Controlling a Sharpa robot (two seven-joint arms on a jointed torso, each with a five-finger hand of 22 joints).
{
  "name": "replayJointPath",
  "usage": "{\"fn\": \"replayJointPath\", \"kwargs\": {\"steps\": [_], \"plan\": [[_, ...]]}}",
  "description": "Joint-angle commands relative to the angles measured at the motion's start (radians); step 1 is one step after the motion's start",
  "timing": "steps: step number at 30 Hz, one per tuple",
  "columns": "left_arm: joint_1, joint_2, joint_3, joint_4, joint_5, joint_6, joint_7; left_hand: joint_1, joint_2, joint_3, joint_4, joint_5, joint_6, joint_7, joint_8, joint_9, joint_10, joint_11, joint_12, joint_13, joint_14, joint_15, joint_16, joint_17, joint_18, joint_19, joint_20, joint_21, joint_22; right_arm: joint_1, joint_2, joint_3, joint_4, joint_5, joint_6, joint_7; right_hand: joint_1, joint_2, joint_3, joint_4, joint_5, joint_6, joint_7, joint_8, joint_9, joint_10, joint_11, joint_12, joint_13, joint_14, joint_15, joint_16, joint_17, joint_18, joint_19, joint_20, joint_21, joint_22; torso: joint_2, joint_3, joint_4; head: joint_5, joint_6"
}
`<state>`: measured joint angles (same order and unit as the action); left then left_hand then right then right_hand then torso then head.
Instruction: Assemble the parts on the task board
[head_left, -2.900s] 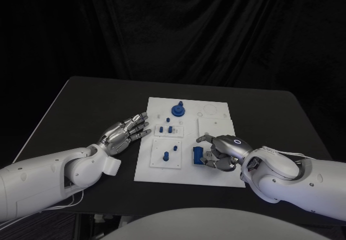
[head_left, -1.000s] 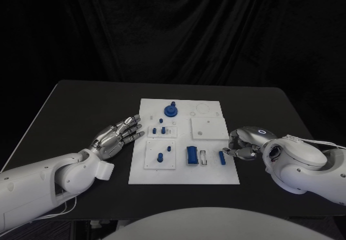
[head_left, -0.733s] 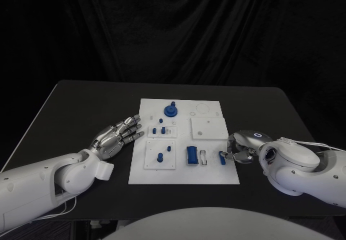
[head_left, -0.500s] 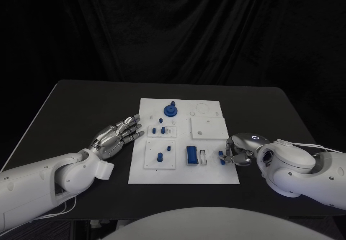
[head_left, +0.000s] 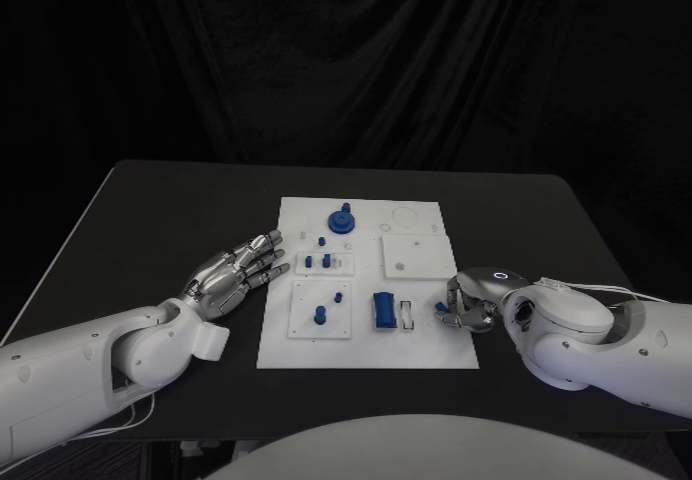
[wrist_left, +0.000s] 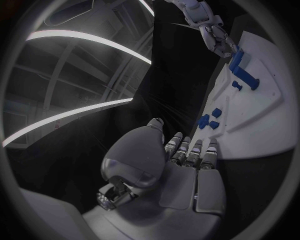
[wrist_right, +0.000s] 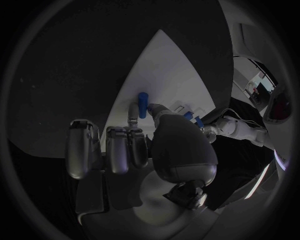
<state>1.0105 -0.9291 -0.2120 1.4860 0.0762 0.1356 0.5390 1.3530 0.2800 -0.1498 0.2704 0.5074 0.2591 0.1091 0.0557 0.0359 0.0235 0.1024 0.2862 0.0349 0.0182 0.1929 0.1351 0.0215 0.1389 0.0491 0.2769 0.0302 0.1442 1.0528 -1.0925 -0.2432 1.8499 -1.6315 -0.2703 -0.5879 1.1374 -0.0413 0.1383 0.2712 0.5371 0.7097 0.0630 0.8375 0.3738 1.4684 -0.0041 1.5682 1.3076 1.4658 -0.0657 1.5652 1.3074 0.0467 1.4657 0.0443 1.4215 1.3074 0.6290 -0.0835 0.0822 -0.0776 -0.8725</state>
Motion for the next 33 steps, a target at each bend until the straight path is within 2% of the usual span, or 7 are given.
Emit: {"fn": "replayJointPath", "kwargs": {"steps": [1, 7, 11, 18, 23, 29, 33], "plan": [[-0.003, 0.002, 0.001, 0.001, -0.001, 0.015, 0.008, 0.011, 0.002, 0.0, 0.003, 0.006, -0.002, 0.006, 0.004, 0.001, 0.004, 0.003, 0.004, 0.001, 0.001, 0.006, 0.004, 0.001, 0.016, 0.004, 0.005, 0.004, -0.001, -0.014, 0.007, -0.006, -0.013, -0.001, 0.048, -0.028, 0.038, -0.007, 0.025, -0.009, 0.06, 0.009, -0.004, -0.022, -0.001, 0.102, -0.01, 0.003, 0.263, 0.101, -0.01, -0.005, 0.243, -0.012, 0.049, -0.009, 0.005, 0.218, 0.0, -0.0002, -0.0017, 0.005, 0.0], [-0.005, 0.001, 0.001, 0.0, -0.001, 0.015, 0.007, 0.012, 0.003, 0.001, 0.003, 0.007, -0.002, 0.006, 0.004, 0.001, 0.004, 0.003, 0.004, 0.001, 0.001, 0.006, 0.004, 0.001, 0.016, 0.004, 0.005, 0.004, -0.001, -0.02, 0.014, -0.006, -0.019, 0.019, 0.015, -0.011, 0.107, -0.015, 0.083, -0.049, 0.189, 0.023, -0.01, -0.029, 0.02, 0.102, -0.016, 0.003, 0.263, 0.099, -0.016, -0.008, 0.236, -0.012, 0.049, -0.015, 0.007, 0.218, 0.0, 0.0002, 0.0, 0.005, 0.0], [-0.009, 0.001, 0.001, 0.0, -0.001, 0.017, 0.007, 0.012, 0.003, 0.001, 0.002, 0.007, -0.002, 0.007, 0.004, 0.001, 0.004, 0.003, 0.004, 0.001, 0.001, 0.006, 0.004, 0.001, 0.016, 0.004, 0.005, 0.004, -0.001, -0.021, 0.013, -0.006, -0.015, 0.025, -0.036, 0.003, 0.136, -0.013, 0.118, -0.074, 0.233, 0.032, -0.014, -0.025, 0.036, 0.102, -0.02, 0.003, 0.263, 0.099, -0.019, -0.009, 0.235, -0.014, 0.051, -0.018, 0.014, 0.22, -0.001, 0.0001, -0.0002, 0.004, 0.0], [-0.016, -0.002, 0.001, 0.002, -0.001, 0.018, 0.008, 0.014, 0.003, 0.002, 0.001, 0.008, -0.003, 0.007, 0.004, 0.0, 0.005, 0.005, 0.009, 0.001, 0.001, 0.006, 0.004, 0.001, 0.016, 0.004, 0.005, 0.004, -0.002, -0.022, 0.0, -0.006, 0.014, 0.081, -0.161, 0.049, 0.127, -0.011, 0.15, -0.069, 0.238, 0.049, -0.018, -0.024, 0.051, 0.102, -0.024, 0.003, 0.263, 0.094, -0.023, -0.022, 0.208, -0.02, 0.062, -0.021, 0.042, 0.229, -0.003, 0.0014, 0.0009, 0.003, 0.0], [-0.019, -0.004, 0.001, 0.002, -0.001, 0.017, 0.007, 0.014, 0.003, 0.002, 0.001, 0.008, -0.003, 0.007, 0.004, 0.0, 0.005, 0.005, 0.009, 0.001, 0.001, 0.006, 0.004, 0.001, 0.016, 0.004, 0.005, 0.004, -0.002, -0.022, -0.005, -0.006, 0.037, 0.18, -0.25, 0.098, 0.107, -0.017, 0.173, -0.057, 0.242, 0.054, -0.018, -0.039, 0.056, 0.102, -0.024, 0.003, 0.263, 0.092, -0.024, -0.027, 0.197, -0.02, 0.063, -0.023, 0.044, 0.229, -0.002, 0.0014, -0.0013, 0.006, 0.0], [-0.02, -0.006, 0.001, 0.003, -0.001, 0.017, 0.008, 0.015, 0.003, 0.003, 0.001, 0.008, -0.003, 0.007, 0.004, 0.0, 0.005, 0.006, 0.011, 0.002, 0.001, 0.005, 0.004, 0.001, 0.016, 0.004, 0.005, 0.004, -0.001, -0.022, 0.003, -0.005, 0.05, 0.316, -0.331, 0.156, 0.091, -0.021, 0.187, -0.047, 0.252, 0.06, -0.017, -0.048, 0.062, 0.102, -0.024, 0.003, 0.263, 0.091, -0.024, -0.031, 0.19, -0.024, 0.068, -0.023, 0.057, 0.233, -0.001, 0.0018, -0.0031, 0.011, 0.0], [-0.021, -0.008, 0.001, 0.005, -0.001, 0.016, 0.009, 0.015, 0.003, 0.003, 0.001, 0.008, -0.003, 0.007, 0.004, 0.0, 0.005, 0.006, 0.011, 0.002, 0.001, 0.005, 0.004, 0.001, 0.016, 0.004, 0.005, 0.004, -0.001, -0.022, 0.01, -0.005, 0.052, 0.386, -0.35, 0.175, 0.08, -0.021, 0.194, -0.041, 0.252, 0.064, -0.018, -0.052, 0.066, 0.102, -0.025, 0.003, 0.263, 0.09, -0.024, -0.035, 0.18, -0.027, 0.073, -0.024, 0.071, 0.238, -0.001, 0.0022, -0.0009, 0.01, 0.0]]}}
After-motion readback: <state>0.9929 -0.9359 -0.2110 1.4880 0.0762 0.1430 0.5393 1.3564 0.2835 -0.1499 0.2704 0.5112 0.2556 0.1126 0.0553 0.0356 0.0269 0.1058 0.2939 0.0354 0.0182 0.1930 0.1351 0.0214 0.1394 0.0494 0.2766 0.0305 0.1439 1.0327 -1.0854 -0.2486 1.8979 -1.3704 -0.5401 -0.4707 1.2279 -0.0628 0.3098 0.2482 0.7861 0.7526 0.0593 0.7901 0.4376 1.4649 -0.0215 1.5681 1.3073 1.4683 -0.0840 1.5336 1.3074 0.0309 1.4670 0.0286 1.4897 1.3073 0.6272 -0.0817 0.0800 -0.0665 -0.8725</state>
